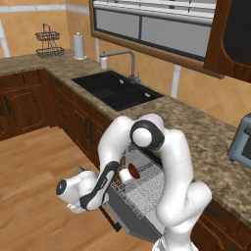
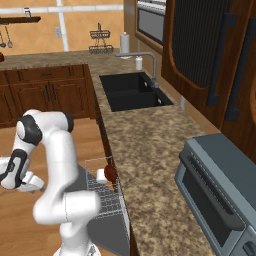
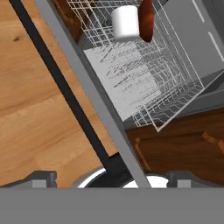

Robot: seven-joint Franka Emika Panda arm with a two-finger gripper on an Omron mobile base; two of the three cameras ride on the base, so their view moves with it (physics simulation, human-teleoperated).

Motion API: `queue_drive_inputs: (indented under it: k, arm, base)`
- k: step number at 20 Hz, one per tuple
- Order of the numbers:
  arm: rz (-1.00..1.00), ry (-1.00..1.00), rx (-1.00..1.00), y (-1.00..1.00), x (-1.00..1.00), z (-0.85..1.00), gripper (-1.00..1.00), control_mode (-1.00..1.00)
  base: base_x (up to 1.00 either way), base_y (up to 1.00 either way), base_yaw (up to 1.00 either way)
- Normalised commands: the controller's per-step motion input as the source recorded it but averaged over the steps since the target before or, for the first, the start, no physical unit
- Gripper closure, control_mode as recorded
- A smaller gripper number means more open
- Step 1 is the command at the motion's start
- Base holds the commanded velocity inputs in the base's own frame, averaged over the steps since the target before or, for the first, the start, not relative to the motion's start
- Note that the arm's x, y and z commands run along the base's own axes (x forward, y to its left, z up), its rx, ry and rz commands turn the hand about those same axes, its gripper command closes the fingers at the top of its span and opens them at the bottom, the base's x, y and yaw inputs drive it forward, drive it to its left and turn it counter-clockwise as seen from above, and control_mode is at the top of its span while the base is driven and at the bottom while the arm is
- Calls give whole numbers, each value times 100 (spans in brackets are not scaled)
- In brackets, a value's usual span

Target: Pick up the cup and bowl from the counter, place them in the dishwasher, and close the dishwasher door.

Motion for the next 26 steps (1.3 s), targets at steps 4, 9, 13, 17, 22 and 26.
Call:
queue_drive_inputs:
  k: [4,9,13,17,22,26]
  arm:
    - [-1,0,-8,-12,8,-34,-100,-100]
    - [0,-6,-5,-23,16,-45,-100,-100]
    - [0,-1,-3,1,14,-37,-100,-100]
    - [0,0,-5,0,21,-45,-100,-100]
    - [0,0,-9,1,34,-56,-100,-100]
    - [0,0,-13,0,59,-66,-100,-100]
  base:
    - [0,0,0]
    - [0,0,0]
    - [0,0,0]
    - [0,0,0]
    - [0,0,0]
    - [0,0,0]
